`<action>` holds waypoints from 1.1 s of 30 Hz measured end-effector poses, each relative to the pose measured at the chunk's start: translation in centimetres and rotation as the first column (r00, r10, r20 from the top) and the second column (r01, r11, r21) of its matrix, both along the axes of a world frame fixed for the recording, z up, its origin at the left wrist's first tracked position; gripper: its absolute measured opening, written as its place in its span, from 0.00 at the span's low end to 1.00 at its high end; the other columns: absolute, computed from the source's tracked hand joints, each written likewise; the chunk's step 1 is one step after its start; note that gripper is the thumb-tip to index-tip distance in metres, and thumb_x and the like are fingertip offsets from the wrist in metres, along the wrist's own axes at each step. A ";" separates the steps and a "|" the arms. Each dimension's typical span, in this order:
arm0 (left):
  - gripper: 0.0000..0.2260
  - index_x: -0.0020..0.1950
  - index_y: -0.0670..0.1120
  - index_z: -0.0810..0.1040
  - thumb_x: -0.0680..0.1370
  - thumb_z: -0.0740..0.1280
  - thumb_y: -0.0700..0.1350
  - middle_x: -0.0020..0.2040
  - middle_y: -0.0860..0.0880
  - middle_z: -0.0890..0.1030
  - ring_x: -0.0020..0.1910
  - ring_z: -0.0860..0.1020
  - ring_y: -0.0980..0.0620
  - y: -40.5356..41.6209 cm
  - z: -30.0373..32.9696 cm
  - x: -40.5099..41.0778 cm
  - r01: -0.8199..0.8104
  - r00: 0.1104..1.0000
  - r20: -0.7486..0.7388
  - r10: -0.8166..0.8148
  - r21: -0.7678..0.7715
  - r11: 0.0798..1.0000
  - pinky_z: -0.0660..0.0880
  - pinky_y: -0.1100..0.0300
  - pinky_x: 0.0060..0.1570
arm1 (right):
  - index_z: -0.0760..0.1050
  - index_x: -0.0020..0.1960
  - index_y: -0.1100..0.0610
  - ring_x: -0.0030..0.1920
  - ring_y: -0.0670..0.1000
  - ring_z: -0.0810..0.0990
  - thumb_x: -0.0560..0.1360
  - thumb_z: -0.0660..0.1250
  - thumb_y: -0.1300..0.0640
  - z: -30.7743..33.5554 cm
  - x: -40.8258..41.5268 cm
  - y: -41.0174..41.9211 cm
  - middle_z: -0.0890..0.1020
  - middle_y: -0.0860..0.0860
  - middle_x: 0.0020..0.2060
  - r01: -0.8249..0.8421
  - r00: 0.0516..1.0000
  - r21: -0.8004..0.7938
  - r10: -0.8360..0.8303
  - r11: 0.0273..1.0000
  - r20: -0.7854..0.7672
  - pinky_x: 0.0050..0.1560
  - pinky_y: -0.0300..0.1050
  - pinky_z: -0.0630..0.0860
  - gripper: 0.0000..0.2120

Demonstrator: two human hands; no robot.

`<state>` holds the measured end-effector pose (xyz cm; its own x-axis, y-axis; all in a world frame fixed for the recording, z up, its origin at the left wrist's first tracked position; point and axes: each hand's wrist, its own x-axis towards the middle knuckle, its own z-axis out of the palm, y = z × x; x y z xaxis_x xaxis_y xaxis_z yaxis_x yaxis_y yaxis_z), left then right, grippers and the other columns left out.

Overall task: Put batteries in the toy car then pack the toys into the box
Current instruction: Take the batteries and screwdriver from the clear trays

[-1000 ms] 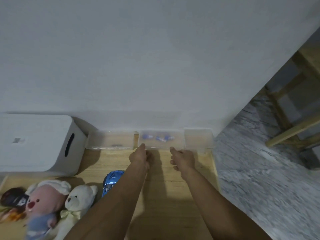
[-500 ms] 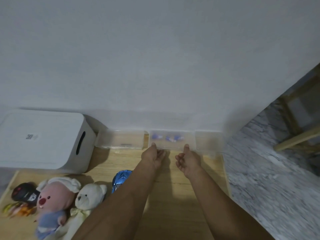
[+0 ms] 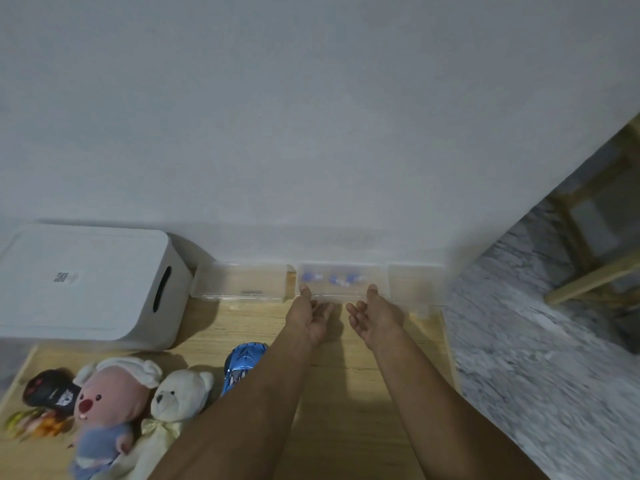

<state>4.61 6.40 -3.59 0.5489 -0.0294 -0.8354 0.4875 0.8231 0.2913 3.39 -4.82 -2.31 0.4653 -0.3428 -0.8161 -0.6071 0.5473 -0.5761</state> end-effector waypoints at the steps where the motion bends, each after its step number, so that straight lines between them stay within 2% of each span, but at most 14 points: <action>1: 0.22 0.66 0.34 0.67 0.81 0.63 0.50 0.53 0.37 0.74 0.63 0.73 0.38 0.3 -0.1 -0.1 0.001 1.000 0.004 0.000 -0.023 1.000 0.71 0.45 0.66 | 0.75 0.53 0.62 0.33 0.51 0.82 0.78 0.66 0.50 0.1 0.0 0.0 0.81 0.53 0.37 0.007 1.000 0.011 -0.007 1.000 0.003 0.35 0.44 0.78 0.14; 3: 0.27 0.64 0.33 0.66 0.79 0.66 0.55 0.61 0.33 0.71 0.66 0.70 0.35 0.8 -0.4 -0.2 0.009 1.000 0.007 -0.008 -0.073 0.997 0.71 0.42 0.64 | 0.75 0.53 0.62 0.34 0.51 0.83 0.77 0.67 0.50 0.3 0.1 -0.1 0.81 0.53 0.38 0.017 1.000 0.023 -0.017 1.000 0.007 0.36 0.44 0.79 0.14; 5: 0.30 0.61 0.33 0.66 0.77 0.67 0.59 0.61 0.33 0.70 0.65 0.71 0.35 1.3 -0.3 -0.4 0.029 1.000 0.014 -0.028 -0.093 0.995 0.74 0.41 0.59 | 0.74 0.53 0.62 0.35 0.51 0.83 0.77 0.67 0.49 0.4 0.2 -0.1 0.82 0.53 0.39 0.018 1.000 0.024 -0.019 1.000 0.012 0.35 0.44 0.79 0.15; 8: 0.28 0.54 0.36 0.70 0.75 0.66 0.63 0.47 0.39 0.72 0.48 0.73 0.40 1.7 0.4 -0.8 0.094 0.996 0.006 -0.094 -0.007 0.996 0.80 0.46 0.32 | 0.73 0.52 0.61 0.39 0.52 0.82 0.78 0.66 0.49 0.5 0.0 0.1 0.81 0.55 0.42 0.013 1.000 0.006 -0.013 1.000 0.022 0.38 0.45 0.78 0.14; 9: 0.27 0.51 0.37 0.71 0.76 0.65 0.63 0.42 0.40 0.71 0.43 0.72 0.42 1.9 0.5 -1.0 0.121 0.993 -0.004 -0.121 0.038 0.992 0.80 0.48 0.28 | 0.73 0.52 0.61 0.40 0.52 0.82 0.78 0.66 0.49 0.5 -0.1 0.3 0.82 0.55 0.44 0.006 1.000 -0.005 -0.005 1.000 0.020 0.38 0.45 0.78 0.14; 13: 0.21 0.51 0.36 0.72 0.81 0.60 0.57 0.41 0.41 0.72 0.36 0.73 0.45 4.0 0.9 -1.4 0.151 0.989 -0.037 -0.146 0.206 0.967 0.78 0.49 0.38 | 0.74 0.51 0.61 0.38 0.51 0.80 0.77 0.68 0.50 0.3 -0.7 1.8 0.81 0.55 0.43 -0.050 0.999 -0.015 0.050 0.999 -0.004 0.35 0.44 0.76 0.14; 17: 0.11 0.45 0.37 0.72 0.82 0.62 0.45 0.40 0.43 0.70 0.33 0.72 0.47 7.5 1.0 -1.3 0.068 0.998 -0.034 -0.061 0.307 0.949 0.76 0.53 0.36 | 0.75 0.50 0.60 0.35 0.50 0.78 0.76 0.70 0.53 0.3 -1.1 4.5 0.79 0.54 0.39 -0.153 0.988 0.026 0.153 0.988 -0.023 0.35 0.44 0.74 0.11; 19: 0.11 0.56 0.34 0.72 0.82 0.62 0.43 0.41 0.42 0.71 0.36 0.73 0.46 9.6 1.0 -1.2 0.081 0.997 -0.033 -0.074 0.325 0.942 0.78 0.52 0.36 | 0.76 0.51 0.60 0.35 0.50 0.78 0.75 0.70 0.53 0.4 -1.2 5.9 0.79 0.54 0.39 -0.231 0.973 0.051 0.232 0.972 -0.017 0.36 0.44 0.75 0.10; 21: 0.17 0.68 0.34 0.68 0.82 0.61 0.42 0.46 0.40 0.73 0.41 0.75 0.45 11.5 0.9 -1.0 0.085 0.996 -0.041 -0.075 0.344 0.935 0.78 0.51 0.46 | 0.77 0.51 0.59 0.36 0.49 0.78 0.75 0.71 0.52 0.4 -1.2 7.4 0.79 0.53 0.38 -0.308 0.951 0.063 0.310 0.949 -0.007 0.37 0.43 0.76 0.11; 23: 0.19 0.72 0.36 0.66 0.83 0.60 0.41 0.53 0.40 0.73 0.49 0.75 0.43 13.3 0.9 -0.7 0.072 0.997 -0.041 -0.061 0.364 0.929 0.75 0.51 0.56 | 0.77 0.51 0.60 0.35 0.49 0.78 0.75 0.71 0.52 0.2 -1.2 8.9 0.79 0.52 0.38 -0.363 0.931 0.055 0.364 0.930 -0.008 0.36 0.43 0.76 0.11; 25: 0.17 0.71 0.38 0.67 0.83 0.60 0.41 0.52 0.41 0.73 0.49 0.75 0.44 14.9 0.8 -0.5 0.066 0.998 -0.040 -0.054 0.392 0.918 0.75 0.50 0.59 | 0.77 0.51 0.60 0.33 0.49 0.78 0.75 0.71 0.53 0.2 -0.9 10.4 0.79 0.52 0.36 -0.402 0.915 0.044 0.403 0.915 -0.015 0.34 0.43 0.75 0.11; 28: 0.13 0.64 0.38 0.71 0.82 0.60 0.42 0.41 0.44 0.72 0.39 0.75 0.48 16.7 0.0 -0.1 0.063 0.997 -0.076 -0.035 0.413 0.909 0.77 0.52 0.52 | 0.77 0.50 0.60 0.33 0.48 0.77 0.75 0.71 0.54 0.1 -0.3 12.3 0.79 0.52 0.36 -0.430 0.902 0.039 0.431 0.902 -0.018 0.34 0.42 0.75 0.10; 31: 0.07 0.48 0.39 0.73 0.82 0.59 0.40 0.40 0.44 0.73 0.36 0.74 0.48 17.6 -0.3 0.2 0.085 0.994 -0.102 -0.046 0.413 0.907 0.78 0.55 0.35 | 0.77 0.51 0.61 0.35 0.49 0.78 0.75 0.70 0.53 -0.3 0.3 13.8 0.80 0.53 0.39 -0.436 0.899 0.035 0.437 0.899 -0.017 0.35 0.42 0.77 0.11; 33: 0.08 0.43 0.40 0.71 0.82 0.60 0.39 0.38 0.44 0.72 0.35 0.73 0.49 17.9 -0.7 0.4 0.077 0.994 -0.104 -0.038 0.401 0.913 0.77 0.56 0.33 | 0.78 0.52 0.62 0.36 0.49 0.79 0.76 0.70 0.52 -0.6 0.7 14.6 0.81 0.54 0.41 -0.431 0.902 0.042 0.432 0.901 -0.013 0.36 0.43 0.77 0.12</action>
<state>5.03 24.29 -4.25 0.4766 0.2924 -0.8291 0.5708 0.6143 0.5447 4.09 9.77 -2.94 0.5432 -0.0814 -0.8356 -0.8005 0.2498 -0.5448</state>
